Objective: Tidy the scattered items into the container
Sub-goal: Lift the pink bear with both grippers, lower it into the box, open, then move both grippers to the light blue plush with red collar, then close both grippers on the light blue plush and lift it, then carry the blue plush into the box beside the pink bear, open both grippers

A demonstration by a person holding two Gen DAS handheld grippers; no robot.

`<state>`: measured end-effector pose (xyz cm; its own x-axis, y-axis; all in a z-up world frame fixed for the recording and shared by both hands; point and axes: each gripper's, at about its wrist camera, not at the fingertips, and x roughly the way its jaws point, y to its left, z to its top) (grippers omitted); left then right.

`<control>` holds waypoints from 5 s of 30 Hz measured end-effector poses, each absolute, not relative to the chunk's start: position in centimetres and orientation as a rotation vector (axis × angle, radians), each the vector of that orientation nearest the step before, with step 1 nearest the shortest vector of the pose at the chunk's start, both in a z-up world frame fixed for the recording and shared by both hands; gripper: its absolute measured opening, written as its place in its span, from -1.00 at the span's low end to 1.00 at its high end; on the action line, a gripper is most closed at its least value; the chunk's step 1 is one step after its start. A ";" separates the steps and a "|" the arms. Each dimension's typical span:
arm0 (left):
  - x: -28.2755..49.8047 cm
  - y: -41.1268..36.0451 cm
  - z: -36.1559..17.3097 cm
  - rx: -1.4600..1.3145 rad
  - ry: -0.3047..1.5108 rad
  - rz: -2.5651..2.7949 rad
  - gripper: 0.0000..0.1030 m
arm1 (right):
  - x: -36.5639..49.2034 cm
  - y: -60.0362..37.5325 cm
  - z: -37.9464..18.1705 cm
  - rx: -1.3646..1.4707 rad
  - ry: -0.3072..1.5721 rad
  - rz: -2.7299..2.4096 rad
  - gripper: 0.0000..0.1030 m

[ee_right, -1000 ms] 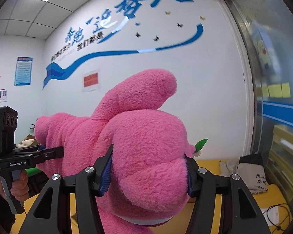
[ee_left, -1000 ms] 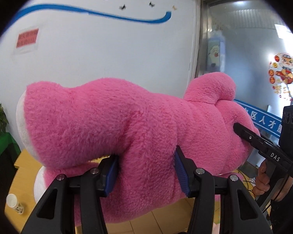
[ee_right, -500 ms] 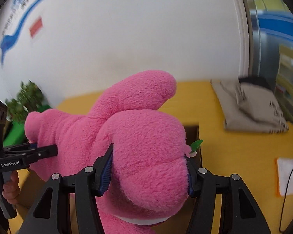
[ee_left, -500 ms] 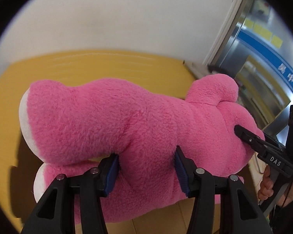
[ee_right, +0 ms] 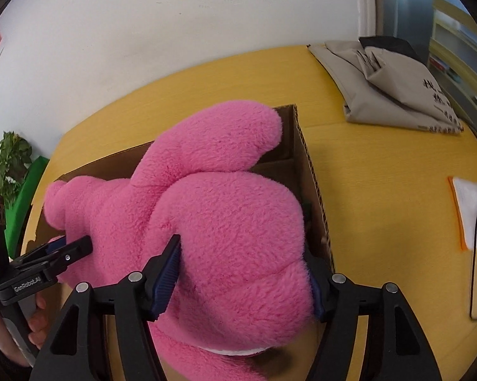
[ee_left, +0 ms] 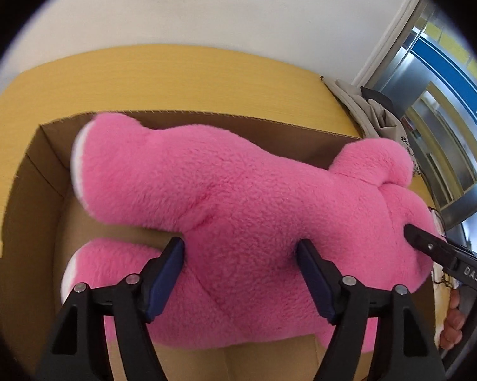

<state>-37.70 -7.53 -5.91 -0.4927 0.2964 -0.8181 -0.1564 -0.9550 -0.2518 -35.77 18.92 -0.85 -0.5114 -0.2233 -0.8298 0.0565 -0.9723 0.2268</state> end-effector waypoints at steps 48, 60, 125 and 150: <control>-1.3 -7.6 3.1 -0.921 0.066 2.925 0.51 | 1.1 19.9 7.3 0.809 -0.024 -2.759 1.00; 2.8 -5.7 -0.8 -0.924 -0.043 2.869 0.51 | 3.3 19.0 3.6 0.902 0.080 -2.775 1.00; 0.9 -22.4 -12.8 -1.161 -0.784 2.318 -0.05 | 8.2 -2.8 -7.4 0.850 0.371 -2.122 0.78; -11.8 -19.8 8.7 -0.676 -0.449 2.403 -0.11 | -1.5 -0.6 11.6 0.410 0.540 -2.288 0.65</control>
